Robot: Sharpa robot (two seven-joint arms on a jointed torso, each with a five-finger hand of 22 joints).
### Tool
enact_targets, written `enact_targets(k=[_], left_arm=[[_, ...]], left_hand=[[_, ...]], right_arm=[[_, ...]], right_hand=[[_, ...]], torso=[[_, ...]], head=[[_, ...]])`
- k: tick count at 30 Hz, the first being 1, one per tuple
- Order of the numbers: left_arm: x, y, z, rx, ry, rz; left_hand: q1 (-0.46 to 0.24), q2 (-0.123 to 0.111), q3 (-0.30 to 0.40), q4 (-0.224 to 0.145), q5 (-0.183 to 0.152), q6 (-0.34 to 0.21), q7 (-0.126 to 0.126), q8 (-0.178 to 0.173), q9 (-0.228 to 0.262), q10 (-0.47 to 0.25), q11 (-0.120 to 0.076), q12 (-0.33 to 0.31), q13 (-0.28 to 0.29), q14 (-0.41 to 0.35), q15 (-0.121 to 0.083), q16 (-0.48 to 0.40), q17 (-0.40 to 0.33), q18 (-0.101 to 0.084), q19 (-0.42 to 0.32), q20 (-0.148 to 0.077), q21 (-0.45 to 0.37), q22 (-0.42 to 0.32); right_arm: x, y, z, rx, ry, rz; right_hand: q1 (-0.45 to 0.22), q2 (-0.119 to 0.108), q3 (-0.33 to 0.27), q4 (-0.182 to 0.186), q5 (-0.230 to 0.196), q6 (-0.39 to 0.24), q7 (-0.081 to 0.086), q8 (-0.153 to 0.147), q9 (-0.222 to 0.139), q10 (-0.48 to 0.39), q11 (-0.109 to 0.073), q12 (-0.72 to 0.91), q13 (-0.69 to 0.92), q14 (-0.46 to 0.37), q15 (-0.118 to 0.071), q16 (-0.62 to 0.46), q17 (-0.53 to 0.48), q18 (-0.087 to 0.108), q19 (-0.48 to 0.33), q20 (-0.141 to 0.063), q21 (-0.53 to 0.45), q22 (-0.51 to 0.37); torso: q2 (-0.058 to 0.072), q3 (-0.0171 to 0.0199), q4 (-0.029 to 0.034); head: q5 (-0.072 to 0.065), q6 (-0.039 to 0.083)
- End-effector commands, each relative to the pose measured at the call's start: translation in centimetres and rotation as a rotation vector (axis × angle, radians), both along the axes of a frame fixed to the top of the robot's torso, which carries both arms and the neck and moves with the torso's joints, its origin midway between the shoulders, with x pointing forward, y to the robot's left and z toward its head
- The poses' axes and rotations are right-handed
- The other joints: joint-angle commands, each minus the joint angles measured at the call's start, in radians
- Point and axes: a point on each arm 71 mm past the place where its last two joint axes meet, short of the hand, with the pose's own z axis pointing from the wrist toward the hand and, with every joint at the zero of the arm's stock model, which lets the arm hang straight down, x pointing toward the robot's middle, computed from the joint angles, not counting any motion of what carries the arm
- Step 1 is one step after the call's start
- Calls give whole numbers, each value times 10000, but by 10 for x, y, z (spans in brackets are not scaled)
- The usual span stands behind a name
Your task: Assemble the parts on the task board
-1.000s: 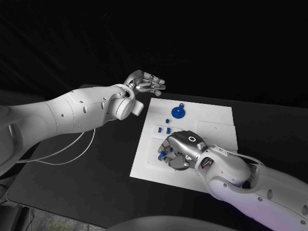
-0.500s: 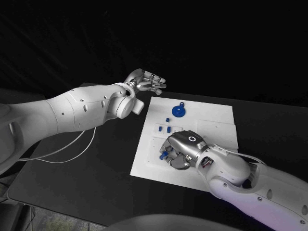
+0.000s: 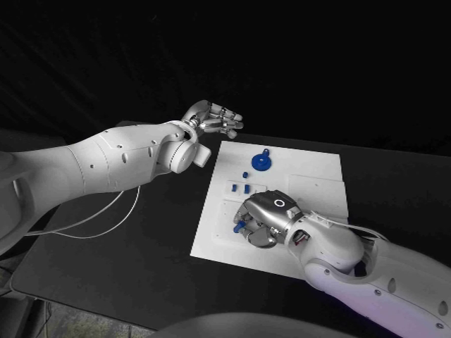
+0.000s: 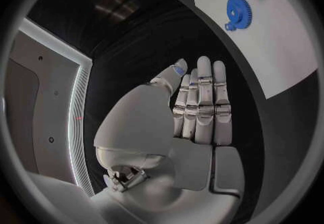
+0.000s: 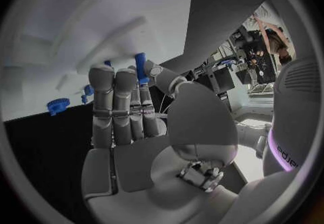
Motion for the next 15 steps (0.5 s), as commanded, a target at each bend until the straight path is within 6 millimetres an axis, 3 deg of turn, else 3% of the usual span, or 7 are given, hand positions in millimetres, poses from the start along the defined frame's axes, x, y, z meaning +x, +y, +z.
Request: enact_targets(k=[1,8,10,13,15], left_arm=[[0,-3,1,-114,-7,-172],[0,-4,0,-117,-4,-186],[0,-4,0,-118,-1,-191],[0,-4,0,-117,5,-192],[0,-4,0,-117,9,-193]], left_hand=[[-6,126,-67,8,-44,55,-10,-55,-7,-21,-1,-3,-9,63,-20,-3,14,-150,41,-6,-6,6],[-6,126,-67,8,-44,55,-10,-55,-7,-21,-1,-3,-9,63,-20,-3,14,-150,41,-6,-6,6],[-6,126,-67,8,-44,55,-10,-55,-7,-21,-1,-3,-9,63,-20,-3,14,-150,41,-6,-6,6],[-6,126,-67,8,-44,55,-10,-55,-7,-21,-1,-3,-9,63,-20,-3,14,-150,41,-6,-6,6],[-6,126,-67,8,-44,55,-10,-55,-7,-21,-1,-3,-9,63,-20,-3,14,-150,41,-6,-6,6]], right_arm=[[0,0,-4,-395,-86,-63],[-3,3,-12,-692,256,59],[-3,4,-14,-732,337,68],[-3,4,-17,-745,419,58],[-3,4,-18,-732,452,47]], right_hand=[[51,133,39,-11,30,96,-10,45,10,284,-156,23,7,6,-72,-43,15,120,452,-90,-70,6],[-113,39,-35,62,119,84,-18,46,20,250,-162,30,23,-1,-49,-54,0,119,444,-56,-164,-27],[-378,-117,-367,176,430,115,-77,51,54,250,-199,36,36,5,-72,-60,-24,136,454,-63,-207,-51],[-446,-126,-1013,269,130,96,-155,38,84,234,-217,25,28,24,-65,-66,-68,128,467,-63,-237,-82],[-332,-59,-1581,318,97,-9,-115,38,38,166,-173,19,11,39,-57,-56,-101,123,480,-53,-245,-113]], torso=[[0,3,5],[-6,-2,1],[-3,-2,1],[1,2,-3],[-2,6,-8]], head=[[-24,2],[-19,-27],[-17,-32],[-18,-20],[-19,-16]])
